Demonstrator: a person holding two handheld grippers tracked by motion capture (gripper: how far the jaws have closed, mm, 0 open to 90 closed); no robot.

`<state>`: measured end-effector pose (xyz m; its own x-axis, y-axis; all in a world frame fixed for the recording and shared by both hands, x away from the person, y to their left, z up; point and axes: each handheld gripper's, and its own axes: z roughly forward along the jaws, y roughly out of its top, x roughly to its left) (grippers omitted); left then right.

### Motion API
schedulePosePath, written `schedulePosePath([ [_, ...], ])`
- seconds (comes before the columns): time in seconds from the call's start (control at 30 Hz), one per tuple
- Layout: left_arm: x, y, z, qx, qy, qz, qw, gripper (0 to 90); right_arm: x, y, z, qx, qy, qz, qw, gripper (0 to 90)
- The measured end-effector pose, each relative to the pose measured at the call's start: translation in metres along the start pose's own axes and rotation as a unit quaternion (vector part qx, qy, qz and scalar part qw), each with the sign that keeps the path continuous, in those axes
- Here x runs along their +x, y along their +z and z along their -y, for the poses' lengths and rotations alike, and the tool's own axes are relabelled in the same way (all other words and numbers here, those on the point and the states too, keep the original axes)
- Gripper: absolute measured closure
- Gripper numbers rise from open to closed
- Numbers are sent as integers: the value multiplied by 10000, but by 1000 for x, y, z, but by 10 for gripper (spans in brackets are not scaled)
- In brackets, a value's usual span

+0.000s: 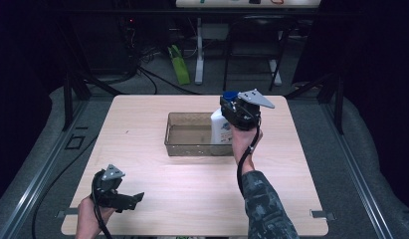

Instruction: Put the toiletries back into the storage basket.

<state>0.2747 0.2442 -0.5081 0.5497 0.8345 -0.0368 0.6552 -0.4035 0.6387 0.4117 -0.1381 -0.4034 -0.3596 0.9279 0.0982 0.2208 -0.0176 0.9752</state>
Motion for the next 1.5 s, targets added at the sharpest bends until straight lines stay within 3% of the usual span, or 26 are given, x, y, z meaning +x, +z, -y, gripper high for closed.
schedulePosePath([
  [0.27,-1,1,0,8,38,0,10000,0,-5,-5,-2,207,72,-106,9997,413],
  [0.6,-1,2,-1,56,32,12,10000,0,-14,-17,-5,706,95,-206,9972,192],
  [0.83,-1,2,-1,58,19,10,10000,0,-17,-30,-7,980,-33,-232,9949,148],
  [1.17,-2,3,-1,101,6,26,9999,0,-25,-56,-4,1569,-332,-394,9863,128],
  [1.5,-1,4,-1,133,-5,4,9999,0,-40,-83,8,2135,-498,-418,9748,74],
])
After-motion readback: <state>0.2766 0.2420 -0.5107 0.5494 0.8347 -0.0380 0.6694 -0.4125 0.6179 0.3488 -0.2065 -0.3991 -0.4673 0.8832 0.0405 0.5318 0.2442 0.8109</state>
